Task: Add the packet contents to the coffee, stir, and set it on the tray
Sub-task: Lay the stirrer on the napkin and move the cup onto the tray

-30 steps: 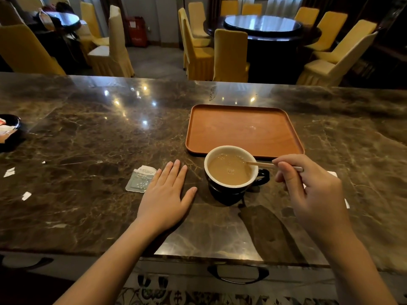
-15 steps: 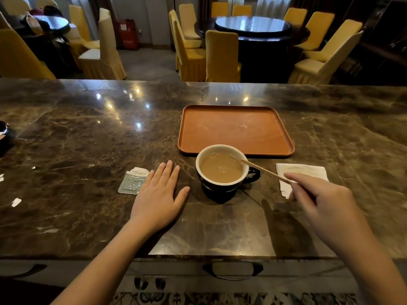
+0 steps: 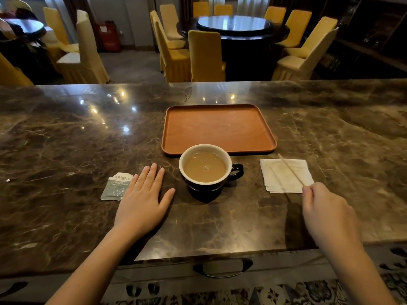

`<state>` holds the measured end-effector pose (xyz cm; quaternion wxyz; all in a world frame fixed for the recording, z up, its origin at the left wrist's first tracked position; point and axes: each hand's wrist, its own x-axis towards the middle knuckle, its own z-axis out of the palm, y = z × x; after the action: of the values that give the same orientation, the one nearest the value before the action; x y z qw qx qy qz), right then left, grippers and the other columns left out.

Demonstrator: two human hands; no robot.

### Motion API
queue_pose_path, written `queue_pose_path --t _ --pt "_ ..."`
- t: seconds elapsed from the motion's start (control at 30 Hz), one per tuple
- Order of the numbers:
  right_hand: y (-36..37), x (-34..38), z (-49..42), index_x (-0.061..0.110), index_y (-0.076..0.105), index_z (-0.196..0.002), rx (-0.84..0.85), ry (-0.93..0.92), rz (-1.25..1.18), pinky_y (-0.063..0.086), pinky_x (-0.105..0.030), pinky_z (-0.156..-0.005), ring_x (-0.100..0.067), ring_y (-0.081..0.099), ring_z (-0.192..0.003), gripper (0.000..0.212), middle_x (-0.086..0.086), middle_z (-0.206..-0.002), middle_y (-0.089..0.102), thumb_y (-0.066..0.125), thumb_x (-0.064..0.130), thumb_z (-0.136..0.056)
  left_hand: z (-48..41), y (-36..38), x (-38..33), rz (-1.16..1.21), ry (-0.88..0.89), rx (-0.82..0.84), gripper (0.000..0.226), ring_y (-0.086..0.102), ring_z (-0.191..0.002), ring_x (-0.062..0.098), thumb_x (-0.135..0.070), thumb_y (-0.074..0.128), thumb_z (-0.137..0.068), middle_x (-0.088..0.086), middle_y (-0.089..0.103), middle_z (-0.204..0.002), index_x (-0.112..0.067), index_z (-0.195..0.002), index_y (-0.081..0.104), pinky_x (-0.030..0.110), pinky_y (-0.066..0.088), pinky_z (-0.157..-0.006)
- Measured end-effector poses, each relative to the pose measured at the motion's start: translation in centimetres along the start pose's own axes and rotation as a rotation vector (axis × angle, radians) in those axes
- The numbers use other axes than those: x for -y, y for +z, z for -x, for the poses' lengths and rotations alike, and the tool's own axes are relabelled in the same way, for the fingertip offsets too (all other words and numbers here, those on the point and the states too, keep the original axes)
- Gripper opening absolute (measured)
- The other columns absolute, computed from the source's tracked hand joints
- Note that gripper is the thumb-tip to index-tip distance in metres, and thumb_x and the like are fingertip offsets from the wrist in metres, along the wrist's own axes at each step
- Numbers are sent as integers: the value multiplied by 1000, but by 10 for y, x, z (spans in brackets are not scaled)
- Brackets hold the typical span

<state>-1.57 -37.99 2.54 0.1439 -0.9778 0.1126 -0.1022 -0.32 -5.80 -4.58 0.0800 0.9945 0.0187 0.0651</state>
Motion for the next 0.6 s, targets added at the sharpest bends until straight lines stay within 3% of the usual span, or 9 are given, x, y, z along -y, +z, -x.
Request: queue_pose_path --t 0.2,0.4,0.6 --pt "15 12 5 15 43 -78 74 -55 183 21 -29 -40 -20 40 -48 28 4 -54 38 29 32 -96 0 0 1 8 2 7 73 -14 -133 4 -68 0 -78 -9 -12 -144 -27 -138 -5 28 -9 -110" --pt "23 17 5 18 51 -90 131 -111 299 23 -28 -41 -18 44 -56 30 4 -64 44 28 35 -96 0 0 1 10 10 -1 75 -13 -133 4 -67 0 -78 -8 -10 -144 -25 -141 -1 29 -9 -110" --pt "25 20 5 20 53 -79 140 -159 295 23 -27 -41 -14 41 -51 34 7 -59 41 31 41 -95 1 -1 0 8 12 -1 75 -12 -133 4 -65 2 -80 -3 -4 -152 -24 -142 0 28 -9 -110"
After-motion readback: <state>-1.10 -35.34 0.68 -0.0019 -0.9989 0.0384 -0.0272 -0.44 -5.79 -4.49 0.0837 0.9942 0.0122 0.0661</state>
